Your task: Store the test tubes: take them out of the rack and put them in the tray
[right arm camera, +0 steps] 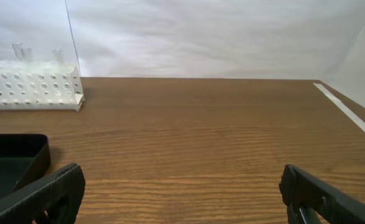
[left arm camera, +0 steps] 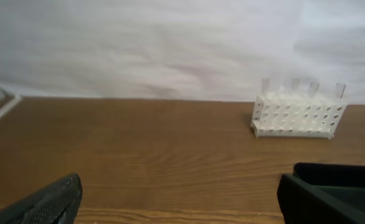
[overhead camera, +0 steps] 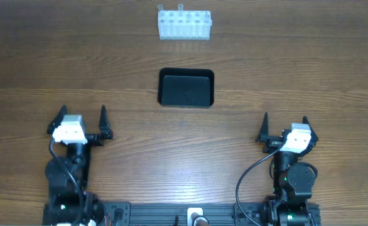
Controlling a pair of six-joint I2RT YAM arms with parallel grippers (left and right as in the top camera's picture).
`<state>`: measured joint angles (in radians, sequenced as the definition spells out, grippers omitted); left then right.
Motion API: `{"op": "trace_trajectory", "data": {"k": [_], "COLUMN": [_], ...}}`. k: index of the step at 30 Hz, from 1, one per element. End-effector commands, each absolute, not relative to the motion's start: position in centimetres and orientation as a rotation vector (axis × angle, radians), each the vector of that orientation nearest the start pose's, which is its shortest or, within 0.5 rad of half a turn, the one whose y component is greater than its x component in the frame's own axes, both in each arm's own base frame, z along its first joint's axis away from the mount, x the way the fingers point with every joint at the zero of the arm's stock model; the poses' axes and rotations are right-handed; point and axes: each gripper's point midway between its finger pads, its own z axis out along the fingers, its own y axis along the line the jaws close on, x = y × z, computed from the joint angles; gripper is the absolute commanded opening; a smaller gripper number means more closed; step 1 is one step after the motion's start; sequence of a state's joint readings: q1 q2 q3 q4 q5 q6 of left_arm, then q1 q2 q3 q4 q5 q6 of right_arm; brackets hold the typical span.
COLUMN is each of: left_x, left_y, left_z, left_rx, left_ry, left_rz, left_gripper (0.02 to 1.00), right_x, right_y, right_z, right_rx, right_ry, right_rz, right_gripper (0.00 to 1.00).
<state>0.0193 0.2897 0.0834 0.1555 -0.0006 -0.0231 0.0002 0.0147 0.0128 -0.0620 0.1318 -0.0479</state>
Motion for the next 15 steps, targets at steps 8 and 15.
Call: {"op": "trace_trajectory", "data": {"k": [8,15], "left_x": [35.8,43.6], "left_y": [-1.5,-6.2], "left_z": [29.0,29.6], "left_rx": [-0.07,-0.036], "left_ry": [1.699,1.86], "left_rz": [-0.17,-0.141], "left_gripper": [0.998,0.998], "right_x": [24.5,24.5], "right_y": [-2.3,-2.3], "right_z": [15.9,15.9], "right_rx": [0.07,0.07], "right_ry": [1.636,1.636], "right_rz": [-0.137,-0.137], "right_gripper": [0.993,0.993]}}
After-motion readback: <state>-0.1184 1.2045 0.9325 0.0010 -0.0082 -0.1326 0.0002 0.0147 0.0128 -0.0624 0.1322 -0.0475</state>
